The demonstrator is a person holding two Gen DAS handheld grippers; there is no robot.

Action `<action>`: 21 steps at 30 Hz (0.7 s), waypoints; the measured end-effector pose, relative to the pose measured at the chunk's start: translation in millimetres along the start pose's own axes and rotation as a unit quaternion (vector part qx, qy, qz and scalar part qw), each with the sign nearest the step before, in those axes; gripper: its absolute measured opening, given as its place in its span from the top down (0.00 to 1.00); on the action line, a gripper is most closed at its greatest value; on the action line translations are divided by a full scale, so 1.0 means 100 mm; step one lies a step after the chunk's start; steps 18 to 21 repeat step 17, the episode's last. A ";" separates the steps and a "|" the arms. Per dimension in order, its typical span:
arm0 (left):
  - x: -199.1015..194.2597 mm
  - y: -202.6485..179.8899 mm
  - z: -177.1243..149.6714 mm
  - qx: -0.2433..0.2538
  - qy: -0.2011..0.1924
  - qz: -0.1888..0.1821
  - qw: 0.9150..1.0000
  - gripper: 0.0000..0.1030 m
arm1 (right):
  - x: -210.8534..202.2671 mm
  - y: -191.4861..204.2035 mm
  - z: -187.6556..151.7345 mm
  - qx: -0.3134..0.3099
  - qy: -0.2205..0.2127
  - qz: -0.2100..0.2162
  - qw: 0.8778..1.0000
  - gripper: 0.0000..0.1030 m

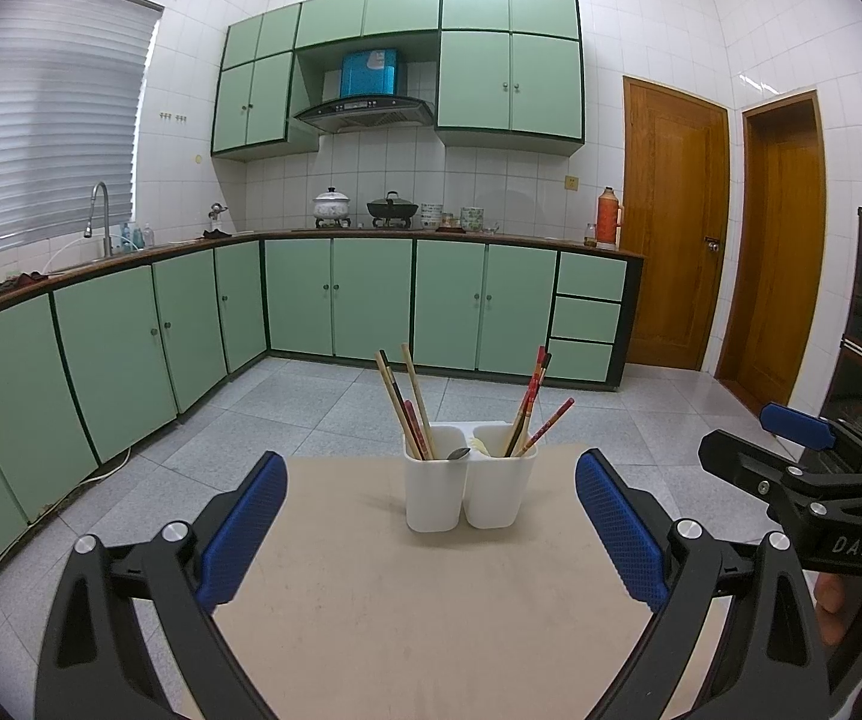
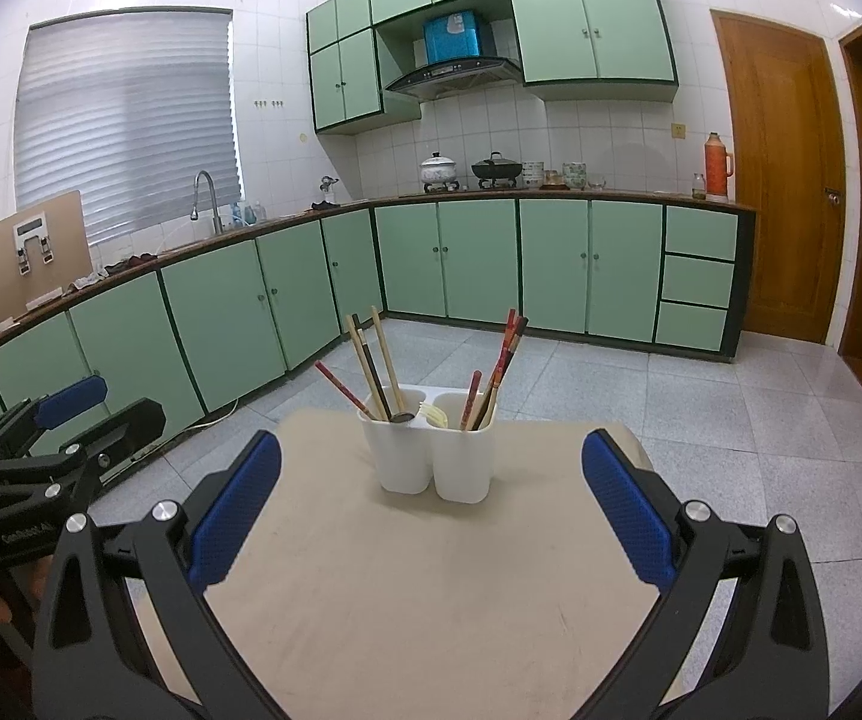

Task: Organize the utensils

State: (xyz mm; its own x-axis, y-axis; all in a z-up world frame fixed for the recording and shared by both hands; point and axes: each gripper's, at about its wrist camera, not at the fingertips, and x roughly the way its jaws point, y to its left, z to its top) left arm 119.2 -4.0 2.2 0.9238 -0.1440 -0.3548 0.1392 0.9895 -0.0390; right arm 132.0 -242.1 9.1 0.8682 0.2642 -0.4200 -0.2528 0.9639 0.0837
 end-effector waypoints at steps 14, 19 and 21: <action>0.07 0.03 -0.04 -0.004 0.007 -0.001 1.000 0.08 | 0.02 -0.03 -0.05 0.001 0.004 -0.002 1.000 0.05; 0.07 0.02 -0.05 -0.004 0.009 0.000 1.000 0.08 | 0.03 -0.04 -0.05 0.001 0.005 -0.002 1.000 0.05; 0.07 0.02 -0.05 -0.004 0.009 0.000 1.000 0.08 | 0.03 -0.04 -0.05 0.001 0.005 -0.002 1.000 0.05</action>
